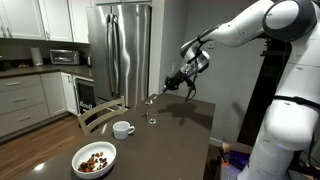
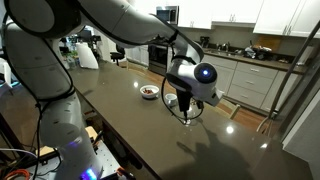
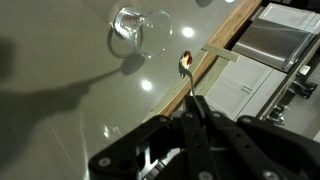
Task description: Use the spoon to move some contents of the bowl to the mug and the glass cup
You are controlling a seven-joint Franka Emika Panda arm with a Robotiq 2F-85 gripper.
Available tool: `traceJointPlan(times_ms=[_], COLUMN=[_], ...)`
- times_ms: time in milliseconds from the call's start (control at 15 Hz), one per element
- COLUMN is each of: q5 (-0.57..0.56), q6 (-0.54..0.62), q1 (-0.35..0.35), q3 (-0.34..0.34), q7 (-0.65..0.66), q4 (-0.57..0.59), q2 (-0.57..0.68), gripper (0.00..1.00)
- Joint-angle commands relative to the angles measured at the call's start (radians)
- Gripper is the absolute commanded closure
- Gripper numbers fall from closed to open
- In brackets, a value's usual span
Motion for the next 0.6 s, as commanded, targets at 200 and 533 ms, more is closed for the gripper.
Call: traceJointPlan(times_ms=[200,533], q5=[-0.105,-0.186], q6=[0.040,0.080], q1=[-0.016,-0.011], q3=[0.008,0.013], q7=[0.111,0.166], q4=[-0.035,-0.052], q2=[-0.022,-0.028], gripper=[0.97,0.97])
